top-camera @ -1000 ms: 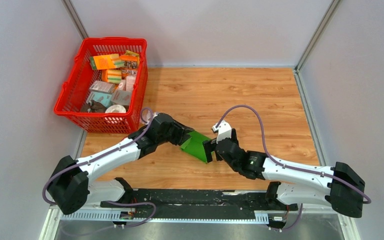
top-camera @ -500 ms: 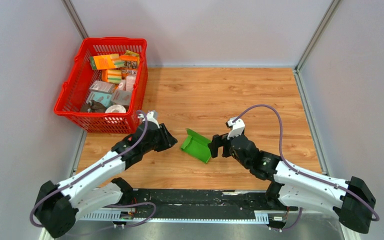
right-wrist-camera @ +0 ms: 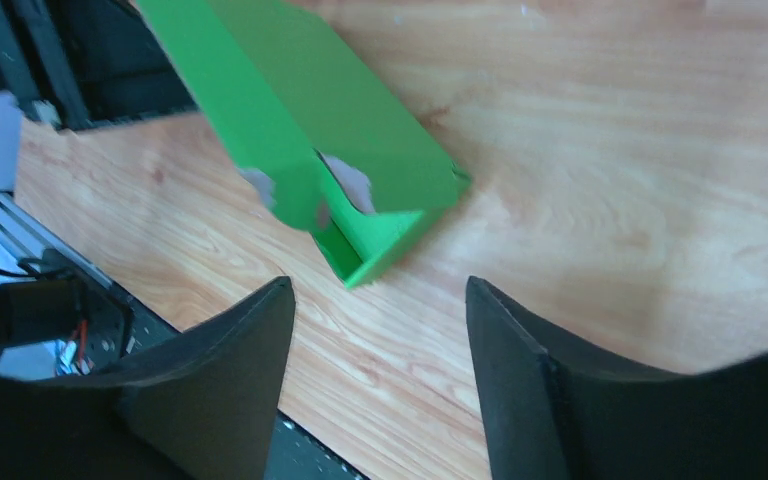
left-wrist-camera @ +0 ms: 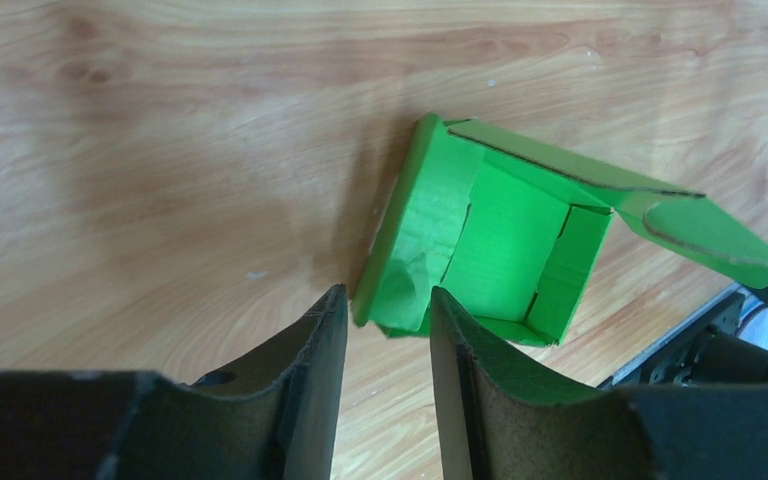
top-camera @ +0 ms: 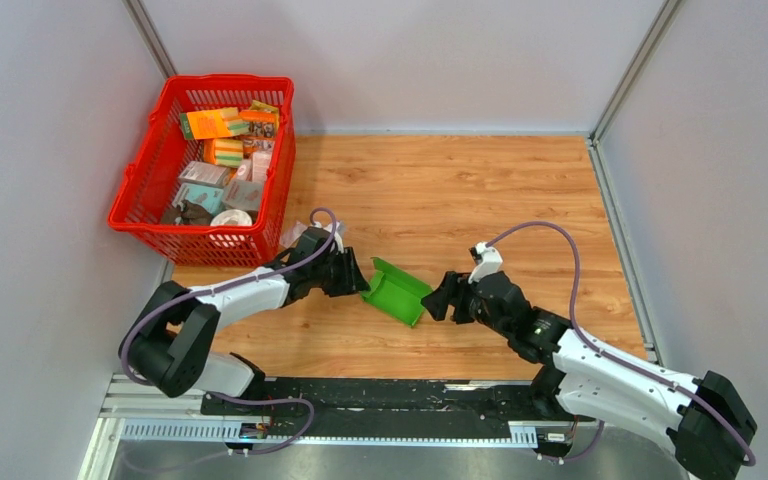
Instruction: Fold the paper box
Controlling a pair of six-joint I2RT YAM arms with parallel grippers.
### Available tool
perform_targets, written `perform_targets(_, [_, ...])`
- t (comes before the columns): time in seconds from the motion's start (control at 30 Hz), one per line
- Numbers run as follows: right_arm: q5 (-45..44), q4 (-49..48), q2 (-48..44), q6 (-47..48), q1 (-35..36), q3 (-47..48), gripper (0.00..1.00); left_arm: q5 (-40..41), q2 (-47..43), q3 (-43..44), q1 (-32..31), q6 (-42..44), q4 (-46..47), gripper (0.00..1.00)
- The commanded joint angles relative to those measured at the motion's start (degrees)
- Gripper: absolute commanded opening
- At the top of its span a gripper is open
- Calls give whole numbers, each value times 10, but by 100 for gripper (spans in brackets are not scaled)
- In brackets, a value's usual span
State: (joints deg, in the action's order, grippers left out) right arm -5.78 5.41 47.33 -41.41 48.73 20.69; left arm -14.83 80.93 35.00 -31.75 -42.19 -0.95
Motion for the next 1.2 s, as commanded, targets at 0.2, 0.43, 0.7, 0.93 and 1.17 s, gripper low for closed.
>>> perform_targets(0.2, [50, -89, 96, -32, -8, -24, 44, -55, 51, 23, 2, 40, 84, 32])
perform_targets(0.43, [59, -129, 165, -52, -9, -12, 48, -63, 62, 16, 1, 43, 97, 24])
perform_targets(0.7, [27, -141, 191, -77, -18, 4, 39, -32, 54, 21, -9, 74, 69, 27])
perform_targets(0.93, [24, -158, 235, -90, -17, 27, 33, 62, 66, 46, -65, 95, 26, 26])
perform_targets(1.17, [38, -174, 261, -99, -18, 33, 26, 211, 49, 64, -124, 106, -39, 22])
